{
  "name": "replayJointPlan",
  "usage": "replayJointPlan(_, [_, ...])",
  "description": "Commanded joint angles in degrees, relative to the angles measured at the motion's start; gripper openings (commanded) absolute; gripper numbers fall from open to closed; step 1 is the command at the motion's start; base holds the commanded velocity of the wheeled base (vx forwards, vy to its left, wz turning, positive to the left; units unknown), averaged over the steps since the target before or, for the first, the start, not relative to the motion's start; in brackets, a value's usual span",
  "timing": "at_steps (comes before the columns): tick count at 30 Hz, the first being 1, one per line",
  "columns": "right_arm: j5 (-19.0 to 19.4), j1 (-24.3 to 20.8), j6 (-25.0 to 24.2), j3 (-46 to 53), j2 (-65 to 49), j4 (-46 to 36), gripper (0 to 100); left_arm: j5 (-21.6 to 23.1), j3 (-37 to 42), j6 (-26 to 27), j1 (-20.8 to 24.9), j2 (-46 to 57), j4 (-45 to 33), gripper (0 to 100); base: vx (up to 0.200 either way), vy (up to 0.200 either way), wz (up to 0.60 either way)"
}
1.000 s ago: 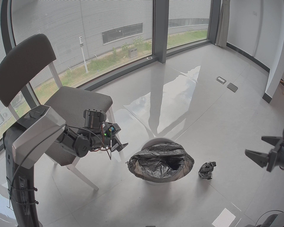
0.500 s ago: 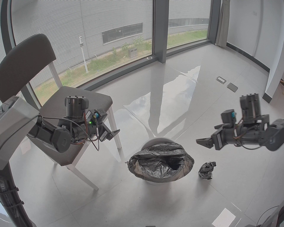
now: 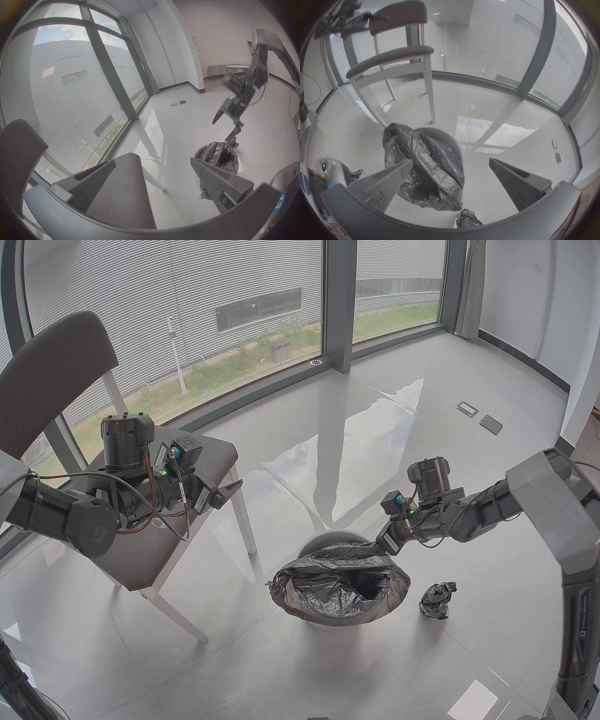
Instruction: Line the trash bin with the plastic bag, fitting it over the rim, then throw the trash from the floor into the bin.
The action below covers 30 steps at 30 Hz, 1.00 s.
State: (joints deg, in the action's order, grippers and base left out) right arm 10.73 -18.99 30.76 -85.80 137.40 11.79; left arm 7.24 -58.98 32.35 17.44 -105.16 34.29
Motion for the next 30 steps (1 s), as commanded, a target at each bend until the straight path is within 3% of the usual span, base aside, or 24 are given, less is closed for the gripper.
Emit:
replayJointPlan(1, [1.58, 0.1, 1.06, -5.96, 8.32, -2.47, 100, -0.47, 0.36, -0.36, 0.13, 2.32, 0.78, 100, 0.0, 0.0, 0.0])
replayJointPlan(16, [2.9, -0.96, 3.87, -4.55, 8.5, -3.53, 100, -0.65, 5.8, -1.33, -0.48, 4.96, 2.45, 100, 0.0, 0.0, 0.0])
replayJointPlan(30, [3.42, -1.13, 4.66, -13.26, 15.27, -5.9, 100, -0.65, 5.45, -1.33, -0.04, 6.19, 2.45, 100, 0.0, 0.0, 0.0])
